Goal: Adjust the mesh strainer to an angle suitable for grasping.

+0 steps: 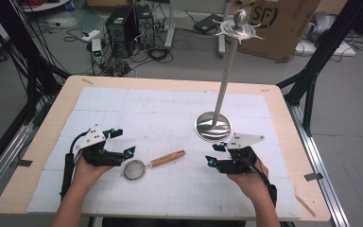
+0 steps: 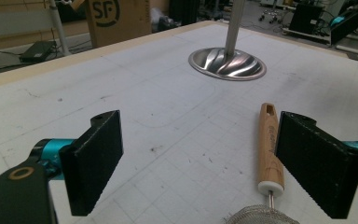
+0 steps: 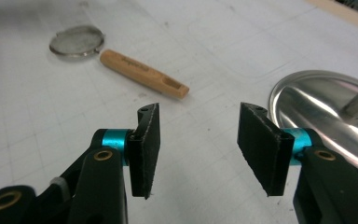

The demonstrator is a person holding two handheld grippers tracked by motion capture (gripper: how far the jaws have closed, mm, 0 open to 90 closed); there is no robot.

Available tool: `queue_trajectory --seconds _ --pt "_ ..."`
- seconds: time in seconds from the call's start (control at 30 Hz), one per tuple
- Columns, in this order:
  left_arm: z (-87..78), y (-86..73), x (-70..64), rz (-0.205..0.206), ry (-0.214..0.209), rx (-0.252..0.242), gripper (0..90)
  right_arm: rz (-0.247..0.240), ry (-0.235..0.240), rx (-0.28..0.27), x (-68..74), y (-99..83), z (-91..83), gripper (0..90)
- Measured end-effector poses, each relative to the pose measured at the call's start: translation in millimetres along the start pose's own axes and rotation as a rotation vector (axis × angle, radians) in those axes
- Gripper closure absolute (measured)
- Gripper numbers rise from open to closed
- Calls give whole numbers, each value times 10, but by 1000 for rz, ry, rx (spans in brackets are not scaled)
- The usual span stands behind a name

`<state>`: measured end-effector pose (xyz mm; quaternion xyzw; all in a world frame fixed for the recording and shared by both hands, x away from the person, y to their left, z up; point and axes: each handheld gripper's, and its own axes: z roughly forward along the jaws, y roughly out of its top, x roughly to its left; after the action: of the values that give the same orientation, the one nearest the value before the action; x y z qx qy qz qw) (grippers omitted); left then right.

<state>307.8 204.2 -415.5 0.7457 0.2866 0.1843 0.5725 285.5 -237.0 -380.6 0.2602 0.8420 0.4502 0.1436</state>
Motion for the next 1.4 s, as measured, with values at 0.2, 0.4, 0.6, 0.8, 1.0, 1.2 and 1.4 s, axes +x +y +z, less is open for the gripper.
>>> queue_trajectory --seconds 0.2,0.4,0.6,0.8,1.0,1.2,1.4 --pt "-6 13 -9 6 -4 -5 158 20 -21 -55 -45 -63 -137 445" --pt "5 20 -25 9 -12 -4 158 4 -28 -120 -56 -83 -160 419" --pt "-5 26 -28 6 -19 -5 158 1 -43 -125 -67 -94 -178 393" --pt "13 23 -39 9 -29 2 158 20 -71 -143 -111 -107 -264 364" --pt "33 15 -46 11 -34 11 158 33 -85 -169 -146 -114 -297 320" --pt "43 11 -53 10 -40 14 158 44 -98 -176 -166 -122 -292 290" --pt "53 14 -67 13 -45 22 158 47 -101 -173 -174 -126 -308 289"
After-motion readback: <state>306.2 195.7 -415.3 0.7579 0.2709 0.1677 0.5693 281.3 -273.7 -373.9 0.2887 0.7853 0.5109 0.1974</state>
